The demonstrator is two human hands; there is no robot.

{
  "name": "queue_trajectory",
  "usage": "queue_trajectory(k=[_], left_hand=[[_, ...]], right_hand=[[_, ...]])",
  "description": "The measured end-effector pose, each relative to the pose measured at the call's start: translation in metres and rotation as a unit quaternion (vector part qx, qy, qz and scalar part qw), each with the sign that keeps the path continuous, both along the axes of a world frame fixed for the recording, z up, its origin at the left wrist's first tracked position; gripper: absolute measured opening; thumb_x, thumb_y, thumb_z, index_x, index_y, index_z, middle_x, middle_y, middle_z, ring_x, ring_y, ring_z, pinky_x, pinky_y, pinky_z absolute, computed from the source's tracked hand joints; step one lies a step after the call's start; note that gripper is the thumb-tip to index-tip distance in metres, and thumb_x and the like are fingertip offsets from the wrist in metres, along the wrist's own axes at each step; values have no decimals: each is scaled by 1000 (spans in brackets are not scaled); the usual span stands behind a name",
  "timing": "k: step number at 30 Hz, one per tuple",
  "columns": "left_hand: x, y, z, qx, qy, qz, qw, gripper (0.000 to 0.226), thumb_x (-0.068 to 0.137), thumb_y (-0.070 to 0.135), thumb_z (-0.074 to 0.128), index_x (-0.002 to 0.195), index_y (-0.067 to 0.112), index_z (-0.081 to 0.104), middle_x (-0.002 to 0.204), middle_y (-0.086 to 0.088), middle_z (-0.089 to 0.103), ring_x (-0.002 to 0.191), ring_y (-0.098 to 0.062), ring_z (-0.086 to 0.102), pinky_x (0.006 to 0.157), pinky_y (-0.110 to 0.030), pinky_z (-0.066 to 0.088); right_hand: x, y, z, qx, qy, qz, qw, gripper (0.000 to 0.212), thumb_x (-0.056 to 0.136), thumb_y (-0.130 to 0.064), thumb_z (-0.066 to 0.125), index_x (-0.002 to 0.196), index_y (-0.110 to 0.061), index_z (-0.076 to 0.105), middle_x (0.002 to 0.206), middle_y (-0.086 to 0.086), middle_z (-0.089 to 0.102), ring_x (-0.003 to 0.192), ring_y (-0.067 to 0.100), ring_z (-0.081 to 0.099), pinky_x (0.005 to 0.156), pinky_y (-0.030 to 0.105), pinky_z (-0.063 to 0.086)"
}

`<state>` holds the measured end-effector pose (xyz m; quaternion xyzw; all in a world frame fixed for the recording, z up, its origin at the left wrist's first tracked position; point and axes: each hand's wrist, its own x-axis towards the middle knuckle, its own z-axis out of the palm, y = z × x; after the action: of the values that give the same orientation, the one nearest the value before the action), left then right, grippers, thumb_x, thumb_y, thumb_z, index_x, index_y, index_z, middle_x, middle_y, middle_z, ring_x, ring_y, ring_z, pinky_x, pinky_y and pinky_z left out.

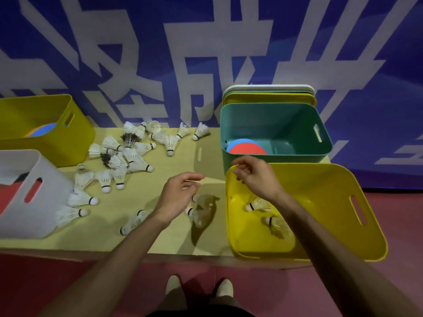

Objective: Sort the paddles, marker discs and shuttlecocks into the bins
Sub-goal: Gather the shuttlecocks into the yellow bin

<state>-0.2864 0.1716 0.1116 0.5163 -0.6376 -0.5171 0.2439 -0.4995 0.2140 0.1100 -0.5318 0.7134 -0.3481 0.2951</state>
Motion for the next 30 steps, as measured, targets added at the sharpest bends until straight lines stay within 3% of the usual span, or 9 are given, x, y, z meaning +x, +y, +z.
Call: queue_trajectory(k=[5,9,14,16,19,22,27,30], left_hand=[[51,-16,-12,0,-5,58,998,25,90,1,57,96,21,70,103,5,70,100,-15,65,90,-25,49],[100,-31,-30,10,1,79,997,24,90,-1,56,100,16,69,102,-1,70,100,-17,64,86,-20,49],[160,-41,-59,28,-41,76,996,26,90,2,57,102,22,68,102,5,69,99,-10,63,86,-22,48],[177,-40,-71,45,-65,66,995,26,90,4,56,104,23,67,100,12,66,98,-5,60,84,-20,48],[199,-40,-92,75,-90,57,992,34,85,-2,55,108,22,66,106,6,65,99,-7,59,78,-17,45],[216,-40,-110,91,-117,34,988,43,79,-6,61,112,21,62,116,2,61,106,-7,54,87,-16,41],[233,-47,-136,53,-145,-36,987,51,75,2,72,122,13,58,121,-4,53,114,-12,48,91,-19,36],[233,-51,-152,37,-162,-80,983,57,73,16,78,125,15,56,118,-4,52,114,-19,48,91,-29,42]], right_hand=[[67,-35,5,6,-44,35,998,19,87,-15,60,103,-21,67,83,-8,64,73,11,64,76,31,54],[114,-48,-9,40,-53,34,997,20,87,-14,58,104,-20,66,80,-10,63,63,8,60,64,18,48],[158,-52,-43,83,-48,8,995,18,89,-11,56,102,-15,67,86,-6,64,69,14,62,64,22,43],[173,-51,-56,111,-40,-2,993,20,90,-12,53,103,-14,67,92,-5,65,78,16,64,69,25,48],[196,-53,-76,169,-48,1,984,19,89,-19,57,106,-15,65,93,-1,67,84,17,66,81,39,55],[219,-56,-93,217,-68,2,974,26,89,-23,60,112,-11,62,98,7,69,85,22,67,80,46,56],[262,-61,-115,269,-62,-17,961,37,89,-29,59,120,-10,55,103,11,68,90,26,66,79,42,56],[279,-63,-122,281,-50,-39,957,40,90,-31,58,123,-10,52,106,11,68,91,28,65,69,36,52]])
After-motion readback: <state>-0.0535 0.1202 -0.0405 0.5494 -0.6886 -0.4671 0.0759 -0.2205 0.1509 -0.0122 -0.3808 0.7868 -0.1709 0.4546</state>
